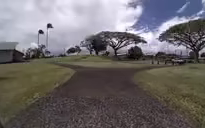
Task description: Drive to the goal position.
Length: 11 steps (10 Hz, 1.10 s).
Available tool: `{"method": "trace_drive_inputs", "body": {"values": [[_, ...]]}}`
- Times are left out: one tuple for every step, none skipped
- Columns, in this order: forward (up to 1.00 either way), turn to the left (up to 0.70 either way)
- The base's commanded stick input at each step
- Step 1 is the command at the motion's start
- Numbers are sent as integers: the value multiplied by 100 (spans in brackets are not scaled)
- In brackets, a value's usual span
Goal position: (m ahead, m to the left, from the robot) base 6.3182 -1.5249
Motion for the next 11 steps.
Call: {"method": "trace_drive_inputs", "body": {"values": [[70, -2], [70, -2], [70, -2], [70, -2], [70, -2], [70, -2], [70, -2], [70, -2], [70, -2], [70, -2], [70, -2]]}}
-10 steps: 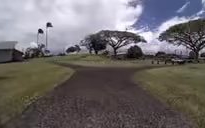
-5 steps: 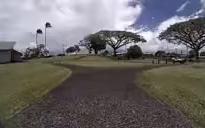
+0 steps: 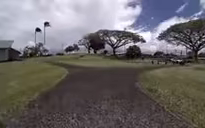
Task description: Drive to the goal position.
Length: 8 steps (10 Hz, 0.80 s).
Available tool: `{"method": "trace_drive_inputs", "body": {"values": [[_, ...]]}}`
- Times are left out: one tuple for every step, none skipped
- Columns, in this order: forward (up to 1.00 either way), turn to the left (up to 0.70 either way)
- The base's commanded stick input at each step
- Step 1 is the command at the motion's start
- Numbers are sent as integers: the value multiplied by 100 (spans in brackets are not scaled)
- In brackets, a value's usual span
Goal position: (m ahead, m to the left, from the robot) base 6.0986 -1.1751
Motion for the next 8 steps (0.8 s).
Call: {"method": "trace_drive_inputs", "body": {"values": [[70, -2], [70, -2], [70, -2], [70, -2], [70, -2], [70, -3], [70, -6], [70, -26]]}}
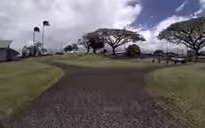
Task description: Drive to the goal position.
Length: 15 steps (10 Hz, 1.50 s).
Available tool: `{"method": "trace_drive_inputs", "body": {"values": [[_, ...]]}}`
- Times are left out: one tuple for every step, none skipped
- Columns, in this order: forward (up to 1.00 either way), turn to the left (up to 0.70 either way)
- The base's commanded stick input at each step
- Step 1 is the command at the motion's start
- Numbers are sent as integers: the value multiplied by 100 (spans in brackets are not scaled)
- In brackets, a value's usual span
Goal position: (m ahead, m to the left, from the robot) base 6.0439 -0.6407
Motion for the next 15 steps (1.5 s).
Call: {"method": "trace_drive_inputs", "body": {"values": [[70, -31], [70, -31], [70, -29], [70, -6], [70, 0], [70, 0], [70, 0], [70, 0], [70, 0], [70, 0], [70, 0], [70, 0], [70, 0], [70, -4], [70, -12]]}}
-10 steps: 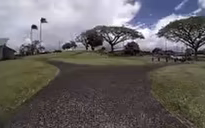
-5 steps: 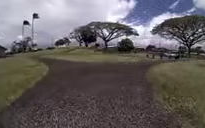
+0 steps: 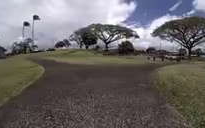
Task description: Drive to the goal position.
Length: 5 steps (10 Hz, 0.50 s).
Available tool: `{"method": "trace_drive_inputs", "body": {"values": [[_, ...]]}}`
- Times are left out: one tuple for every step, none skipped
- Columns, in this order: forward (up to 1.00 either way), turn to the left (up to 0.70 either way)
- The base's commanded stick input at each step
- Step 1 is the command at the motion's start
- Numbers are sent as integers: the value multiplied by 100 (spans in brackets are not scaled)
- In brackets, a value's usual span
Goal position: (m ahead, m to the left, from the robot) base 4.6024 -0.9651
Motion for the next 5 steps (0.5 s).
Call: {"method": "trace_drive_inputs", "body": {"values": [[70, -11], [70, -11], [70, -10], [70, -8], [70, -7]]}}
